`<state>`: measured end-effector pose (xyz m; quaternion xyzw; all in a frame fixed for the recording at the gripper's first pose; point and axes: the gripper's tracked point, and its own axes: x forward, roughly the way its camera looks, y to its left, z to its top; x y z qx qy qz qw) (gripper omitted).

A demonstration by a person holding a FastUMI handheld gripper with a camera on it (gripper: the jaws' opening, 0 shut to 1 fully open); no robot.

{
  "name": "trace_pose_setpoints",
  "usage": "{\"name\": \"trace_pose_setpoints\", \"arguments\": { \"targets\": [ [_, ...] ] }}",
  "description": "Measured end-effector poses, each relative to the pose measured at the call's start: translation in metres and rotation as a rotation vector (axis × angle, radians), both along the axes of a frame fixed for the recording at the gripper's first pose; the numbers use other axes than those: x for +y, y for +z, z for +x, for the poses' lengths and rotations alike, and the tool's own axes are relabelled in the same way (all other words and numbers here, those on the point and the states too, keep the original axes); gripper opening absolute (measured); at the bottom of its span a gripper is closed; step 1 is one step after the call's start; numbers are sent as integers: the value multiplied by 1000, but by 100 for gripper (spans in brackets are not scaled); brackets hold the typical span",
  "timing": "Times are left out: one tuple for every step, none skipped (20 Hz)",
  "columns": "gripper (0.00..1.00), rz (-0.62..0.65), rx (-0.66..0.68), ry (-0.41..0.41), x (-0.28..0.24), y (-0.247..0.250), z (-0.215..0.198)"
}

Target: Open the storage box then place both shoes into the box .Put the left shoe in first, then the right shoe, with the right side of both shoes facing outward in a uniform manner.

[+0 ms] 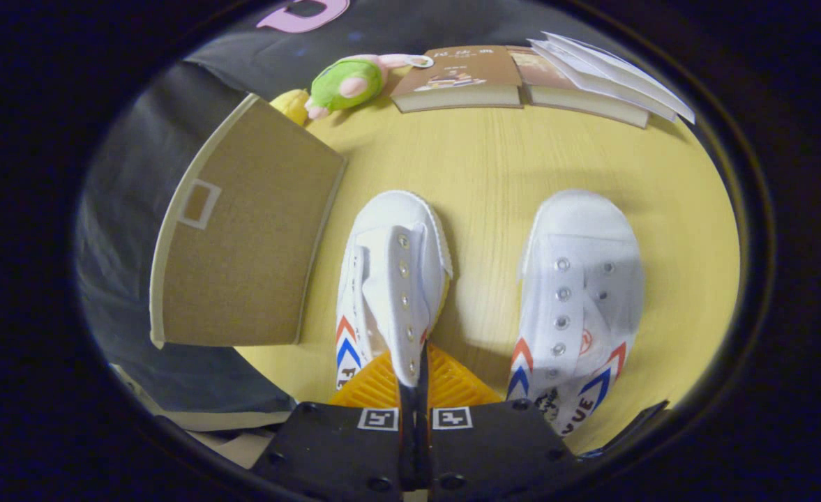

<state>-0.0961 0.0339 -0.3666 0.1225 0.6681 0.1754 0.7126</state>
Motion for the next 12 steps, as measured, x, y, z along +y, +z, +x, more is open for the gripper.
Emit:
{"name": "trace_pose_setpoints", "arguments": {
  "targets": [
    [4, 6, 3, -15, 4, 5, -10],
    [4, 9, -6, -31, 4, 10, -10],
    [4, 13, -13, -42, 6, 15, -11],
    [4, 24, -16, -59, 9, 22, -9],
    [4, 37, -19, -77, 13, 28, -7],
    [4, 49, -24, -92, 17, 35, -4],
    [4, 57, -34, -101, 20, 43, -2],
    [4, 61, -45, -112, 23, 50, 2],
    [4, 66, -55, -120, 26, 59, 5],
    [4, 71, -67, -131, 30, 67, 10],
    [4, 79, -82, -140, 34, 77, 16],
    [4, 88, -97, -151, 37, 87, 22]
  ]
}}
